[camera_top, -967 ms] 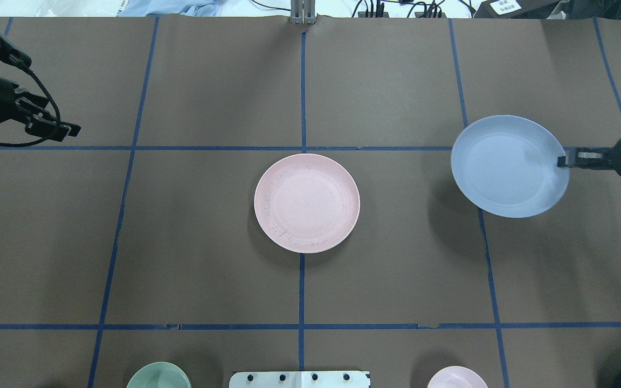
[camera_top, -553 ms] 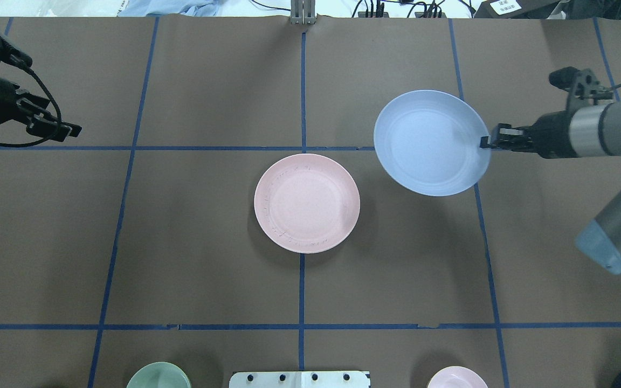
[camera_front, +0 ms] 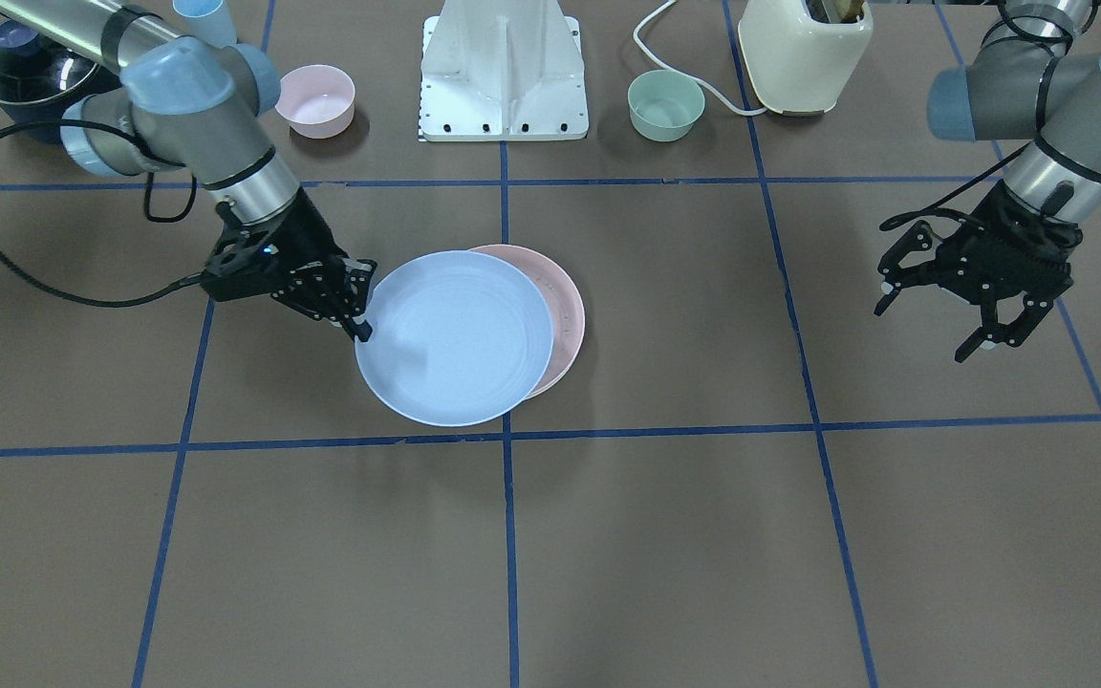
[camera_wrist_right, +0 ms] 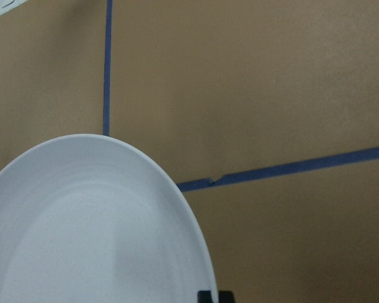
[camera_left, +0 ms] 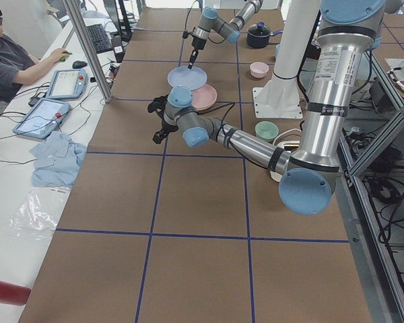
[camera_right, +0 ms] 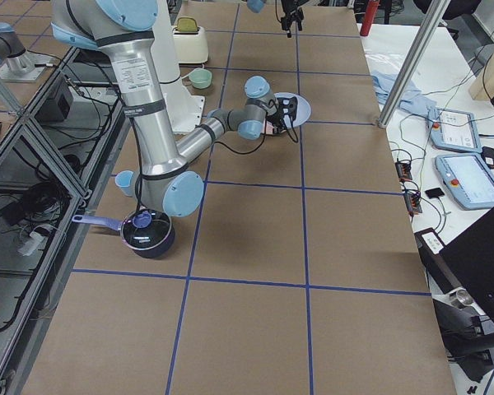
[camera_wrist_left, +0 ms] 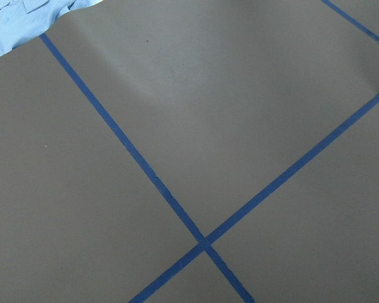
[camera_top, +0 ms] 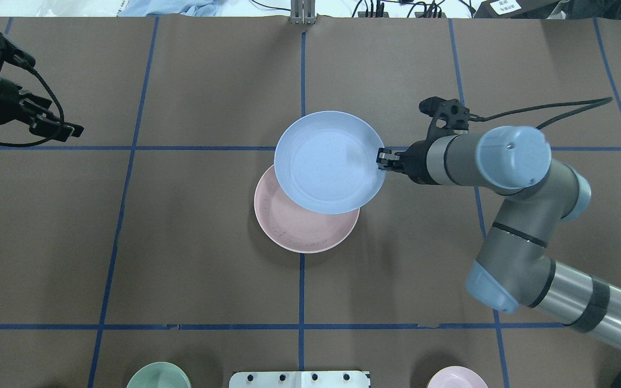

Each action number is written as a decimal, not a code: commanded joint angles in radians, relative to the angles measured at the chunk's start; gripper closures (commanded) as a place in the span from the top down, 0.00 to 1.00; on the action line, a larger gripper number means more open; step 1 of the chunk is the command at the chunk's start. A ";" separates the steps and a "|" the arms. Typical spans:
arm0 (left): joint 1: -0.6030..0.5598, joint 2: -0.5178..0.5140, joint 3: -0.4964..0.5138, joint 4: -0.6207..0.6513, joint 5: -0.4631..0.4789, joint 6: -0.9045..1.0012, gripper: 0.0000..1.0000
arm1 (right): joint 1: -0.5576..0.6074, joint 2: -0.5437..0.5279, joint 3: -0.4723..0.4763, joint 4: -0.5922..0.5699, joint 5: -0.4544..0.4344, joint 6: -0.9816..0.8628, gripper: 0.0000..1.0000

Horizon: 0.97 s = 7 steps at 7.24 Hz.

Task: Stack three plates with pink and blue
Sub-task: 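Carry the light blue plate over the pink plate with the right gripper, then lower the light blue plate onto the pink plate and open the right gripper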

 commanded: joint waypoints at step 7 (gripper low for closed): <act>0.001 -0.004 0.003 0.000 0.000 -0.014 1.00 | -0.132 0.065 0.003 -0.200 -0.154 0.021 1.00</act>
